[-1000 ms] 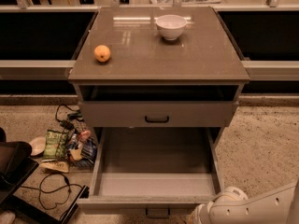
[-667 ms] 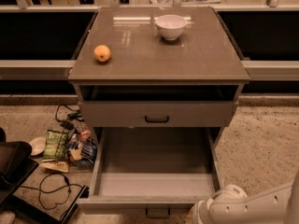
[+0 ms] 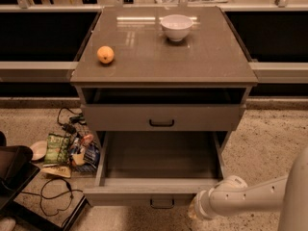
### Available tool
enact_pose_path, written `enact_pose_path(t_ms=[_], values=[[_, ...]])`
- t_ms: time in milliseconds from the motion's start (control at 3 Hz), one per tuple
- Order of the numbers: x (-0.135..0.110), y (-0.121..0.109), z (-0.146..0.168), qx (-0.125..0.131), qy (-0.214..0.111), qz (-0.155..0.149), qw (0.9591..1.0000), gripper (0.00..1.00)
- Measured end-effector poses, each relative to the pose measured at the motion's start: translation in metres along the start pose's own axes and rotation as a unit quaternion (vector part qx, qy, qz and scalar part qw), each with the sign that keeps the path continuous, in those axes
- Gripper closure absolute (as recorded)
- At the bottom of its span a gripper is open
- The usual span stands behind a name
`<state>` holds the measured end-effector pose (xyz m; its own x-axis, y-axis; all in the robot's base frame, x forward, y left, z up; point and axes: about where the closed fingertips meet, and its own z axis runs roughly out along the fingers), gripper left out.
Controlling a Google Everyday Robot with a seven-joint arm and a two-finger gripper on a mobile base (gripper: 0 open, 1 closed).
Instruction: Close middle drawer
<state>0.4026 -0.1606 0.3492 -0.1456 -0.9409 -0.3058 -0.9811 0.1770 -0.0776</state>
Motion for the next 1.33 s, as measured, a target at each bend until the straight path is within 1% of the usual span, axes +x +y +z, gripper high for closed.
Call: enact_pose_path(t_ms=[667,1000,1333], values=[[-0.01,-0.065,-0.007,0.032,-0.006,-0.016,0.9993,1.0],[-0.001,-0.104,-0.008,0.029,-0.018,-0.005,0.9994,1.0],[0.012,-0.149,-0.008,0.029,-0.03,-0.011,0.9991,1.0]])
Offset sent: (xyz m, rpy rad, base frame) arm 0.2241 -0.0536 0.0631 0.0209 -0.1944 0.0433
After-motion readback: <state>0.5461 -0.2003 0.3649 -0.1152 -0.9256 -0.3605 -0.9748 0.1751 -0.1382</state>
